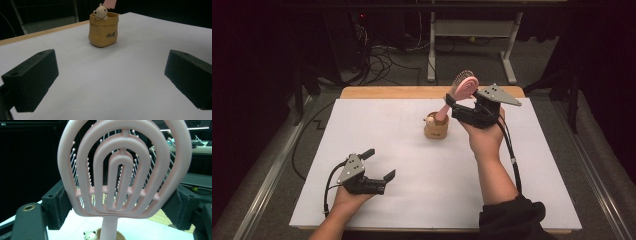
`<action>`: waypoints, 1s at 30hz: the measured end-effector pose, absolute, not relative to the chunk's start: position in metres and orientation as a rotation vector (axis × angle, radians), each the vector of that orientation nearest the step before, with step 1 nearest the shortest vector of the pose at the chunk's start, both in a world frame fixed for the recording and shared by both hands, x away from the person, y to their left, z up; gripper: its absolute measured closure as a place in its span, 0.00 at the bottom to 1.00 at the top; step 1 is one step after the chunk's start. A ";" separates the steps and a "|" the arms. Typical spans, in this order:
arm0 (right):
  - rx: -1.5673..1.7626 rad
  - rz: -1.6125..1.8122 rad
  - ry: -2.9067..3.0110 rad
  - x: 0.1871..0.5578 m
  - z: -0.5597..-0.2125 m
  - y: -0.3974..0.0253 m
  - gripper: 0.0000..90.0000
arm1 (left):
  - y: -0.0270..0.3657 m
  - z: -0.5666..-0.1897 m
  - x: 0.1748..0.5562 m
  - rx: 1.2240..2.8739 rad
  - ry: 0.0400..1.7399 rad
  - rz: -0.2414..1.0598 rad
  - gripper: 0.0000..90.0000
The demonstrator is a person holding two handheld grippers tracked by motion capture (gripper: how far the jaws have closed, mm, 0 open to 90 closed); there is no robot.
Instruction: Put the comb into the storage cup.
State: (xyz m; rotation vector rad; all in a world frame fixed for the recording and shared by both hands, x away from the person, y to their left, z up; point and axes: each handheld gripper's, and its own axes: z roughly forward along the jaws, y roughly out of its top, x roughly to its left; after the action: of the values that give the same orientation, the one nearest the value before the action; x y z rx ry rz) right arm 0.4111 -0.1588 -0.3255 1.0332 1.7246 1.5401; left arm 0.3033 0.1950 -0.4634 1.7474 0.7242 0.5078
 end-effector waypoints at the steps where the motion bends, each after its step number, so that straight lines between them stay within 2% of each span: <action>1: 1.034 1.539 1.726 0.412 -0.326 -0.158 0.23 | 0.195 -0.463 0.303 1.748 0.724 0.508 0.00; 30: 1.127 1.456 1.798 0.442 -0.367 -0.139 0.22 | 0.195 -0.464 0.301 1.745 0.726 0.503 0.00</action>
State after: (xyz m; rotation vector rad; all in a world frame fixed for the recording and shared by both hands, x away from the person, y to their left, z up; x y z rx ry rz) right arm 0.4419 -0.1386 -0.3667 1.1272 1.7977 1.4560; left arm 0.3014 0.1950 -0.4636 1.7447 0.7263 0.5029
